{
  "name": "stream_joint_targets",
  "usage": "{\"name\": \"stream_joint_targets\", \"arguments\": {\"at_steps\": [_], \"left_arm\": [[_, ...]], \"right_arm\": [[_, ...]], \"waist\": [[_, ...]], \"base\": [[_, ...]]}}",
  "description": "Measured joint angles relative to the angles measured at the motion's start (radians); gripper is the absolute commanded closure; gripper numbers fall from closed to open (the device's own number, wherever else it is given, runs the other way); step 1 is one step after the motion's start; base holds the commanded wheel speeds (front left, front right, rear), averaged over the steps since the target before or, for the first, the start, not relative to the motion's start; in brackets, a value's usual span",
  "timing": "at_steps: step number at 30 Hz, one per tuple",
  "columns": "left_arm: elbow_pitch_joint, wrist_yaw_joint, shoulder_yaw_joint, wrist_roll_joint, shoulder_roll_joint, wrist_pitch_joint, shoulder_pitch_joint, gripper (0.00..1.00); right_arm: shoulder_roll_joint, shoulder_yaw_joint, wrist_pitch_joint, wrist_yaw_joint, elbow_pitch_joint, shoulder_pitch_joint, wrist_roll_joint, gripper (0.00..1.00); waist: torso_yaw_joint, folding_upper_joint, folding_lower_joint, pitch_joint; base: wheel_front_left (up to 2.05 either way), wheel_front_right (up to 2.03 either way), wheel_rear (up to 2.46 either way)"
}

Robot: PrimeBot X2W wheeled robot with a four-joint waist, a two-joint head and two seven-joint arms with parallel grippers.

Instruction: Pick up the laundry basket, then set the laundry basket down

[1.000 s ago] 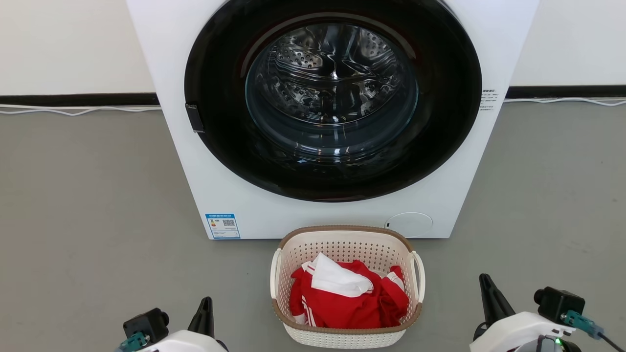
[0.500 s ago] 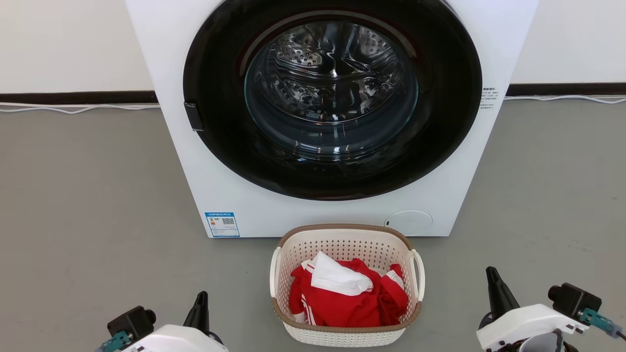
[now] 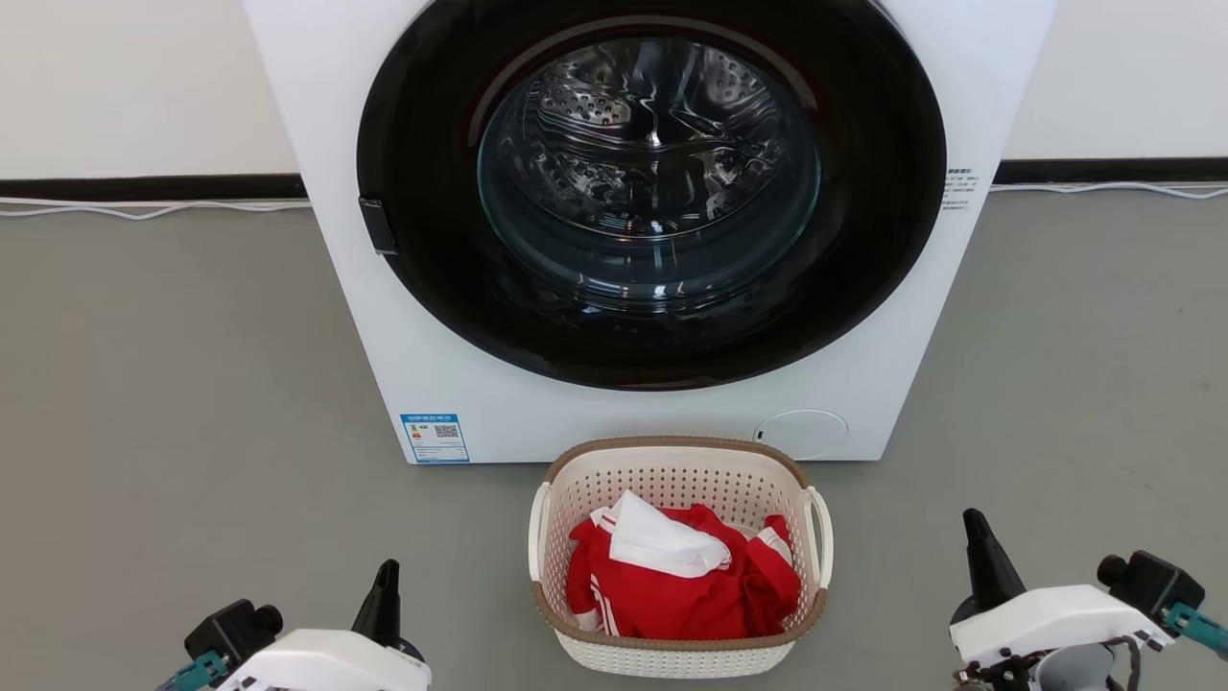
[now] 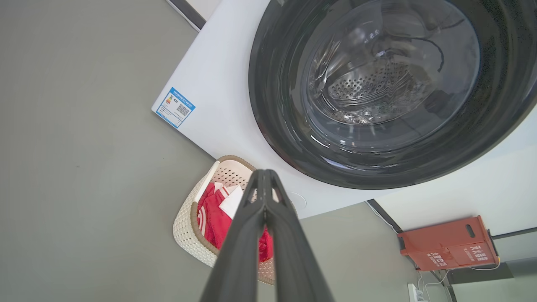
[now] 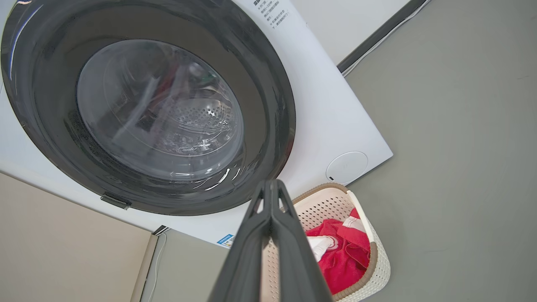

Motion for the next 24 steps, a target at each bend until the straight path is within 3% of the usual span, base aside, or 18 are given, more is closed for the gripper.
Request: {"name": "stream_joint_targets", "arguments": {"at_steps": [24], "left_arm": [[-0.058, -0.035, 0.048, -0.235, 0.001, 0.063, 0.000, 1.00]], "right_arm": [[0.009, -0.037, 0.067, 0.000, -0.081, 0.018, 0.258, 1.00]], "waist": [[-0.002, 0.0000, 0.0000, 0.009]], "base": [[0.00, 0.00, 0.00]]}}
